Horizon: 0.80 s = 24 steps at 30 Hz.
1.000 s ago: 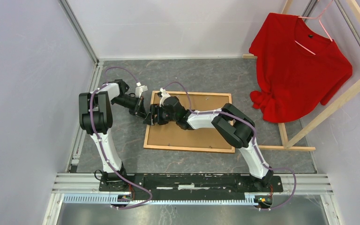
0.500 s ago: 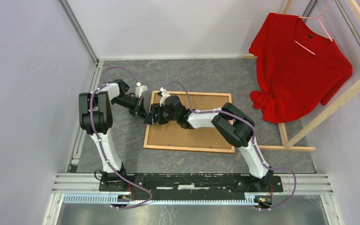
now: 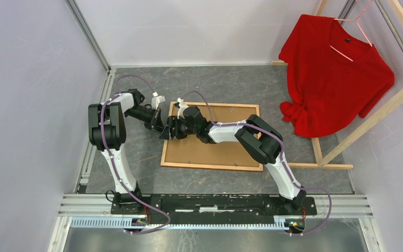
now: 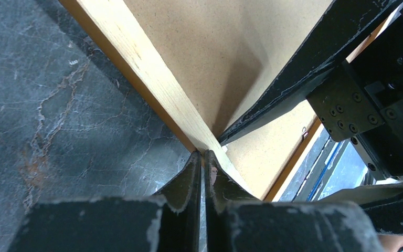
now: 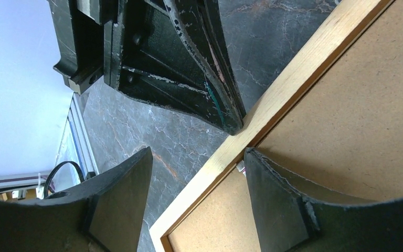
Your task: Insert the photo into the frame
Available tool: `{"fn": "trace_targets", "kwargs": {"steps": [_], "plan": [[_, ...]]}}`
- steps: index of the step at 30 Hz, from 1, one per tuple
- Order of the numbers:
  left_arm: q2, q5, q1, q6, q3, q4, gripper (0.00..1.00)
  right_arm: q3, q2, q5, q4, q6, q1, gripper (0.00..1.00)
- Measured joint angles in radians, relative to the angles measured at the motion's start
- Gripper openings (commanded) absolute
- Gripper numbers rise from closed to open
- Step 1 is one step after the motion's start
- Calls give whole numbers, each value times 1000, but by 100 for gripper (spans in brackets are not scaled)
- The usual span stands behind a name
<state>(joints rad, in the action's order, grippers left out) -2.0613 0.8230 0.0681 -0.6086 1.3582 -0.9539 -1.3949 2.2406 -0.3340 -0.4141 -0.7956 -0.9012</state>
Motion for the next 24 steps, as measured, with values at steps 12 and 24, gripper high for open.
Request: {"fn": "trace_targets", "kwargs": {"steps": [12,24], "plan": [[2,-1,0,0,0,0,4,-9,-51,53,102,99,139,78],[2,-1,0,0,0,0,4,-4,-104,179,172,200,303,76]]}}
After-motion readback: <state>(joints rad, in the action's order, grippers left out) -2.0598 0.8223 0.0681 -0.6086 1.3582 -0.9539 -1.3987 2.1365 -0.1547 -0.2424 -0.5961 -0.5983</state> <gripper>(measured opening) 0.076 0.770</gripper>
